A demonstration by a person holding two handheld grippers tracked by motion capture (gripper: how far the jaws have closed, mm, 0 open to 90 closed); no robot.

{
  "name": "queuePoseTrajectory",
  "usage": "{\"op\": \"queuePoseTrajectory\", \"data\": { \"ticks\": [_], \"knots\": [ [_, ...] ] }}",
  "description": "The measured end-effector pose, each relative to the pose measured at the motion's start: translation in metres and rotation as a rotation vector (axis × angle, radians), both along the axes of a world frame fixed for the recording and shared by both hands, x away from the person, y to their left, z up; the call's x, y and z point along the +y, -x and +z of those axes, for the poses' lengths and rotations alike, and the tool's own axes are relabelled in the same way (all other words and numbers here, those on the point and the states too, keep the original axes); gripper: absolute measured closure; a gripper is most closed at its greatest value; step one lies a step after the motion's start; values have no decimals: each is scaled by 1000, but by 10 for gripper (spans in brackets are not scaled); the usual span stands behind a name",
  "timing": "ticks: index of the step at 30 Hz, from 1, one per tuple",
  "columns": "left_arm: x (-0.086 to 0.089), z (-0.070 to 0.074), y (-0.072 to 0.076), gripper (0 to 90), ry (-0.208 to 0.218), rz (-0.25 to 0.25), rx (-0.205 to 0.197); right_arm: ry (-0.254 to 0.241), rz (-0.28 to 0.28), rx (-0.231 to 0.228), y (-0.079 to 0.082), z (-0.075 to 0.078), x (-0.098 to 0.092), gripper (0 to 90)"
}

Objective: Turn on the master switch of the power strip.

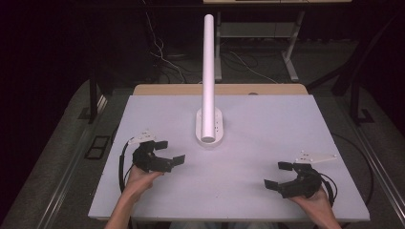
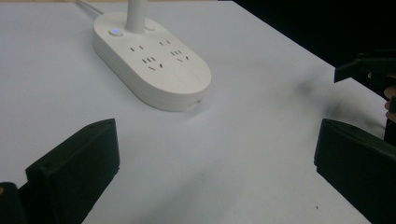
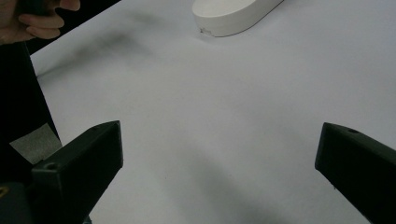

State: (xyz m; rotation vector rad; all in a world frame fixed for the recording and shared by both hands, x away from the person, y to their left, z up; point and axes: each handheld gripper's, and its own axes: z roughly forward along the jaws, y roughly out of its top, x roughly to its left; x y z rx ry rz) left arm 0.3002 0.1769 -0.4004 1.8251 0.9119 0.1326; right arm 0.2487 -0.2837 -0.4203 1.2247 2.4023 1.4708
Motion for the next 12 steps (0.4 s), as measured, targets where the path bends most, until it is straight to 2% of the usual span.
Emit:
{"op": "queuePoseTrajectory", "data": {
  "ticks": [3, 7, 12],
  "knots": [
    [-1, -7, 6, 0, 6, -11, 7, 0, 0, -1, 0, 0, 0, 4],
    [-5, -14, 14, 0, -20, -40, 17, -2, 1, -4, 0, 0, 0, 5],
    [-7, -17, 18, 0, -22, -61, 20, -7, 3, -2, 1, 0, 0, 4]
  ]
}}
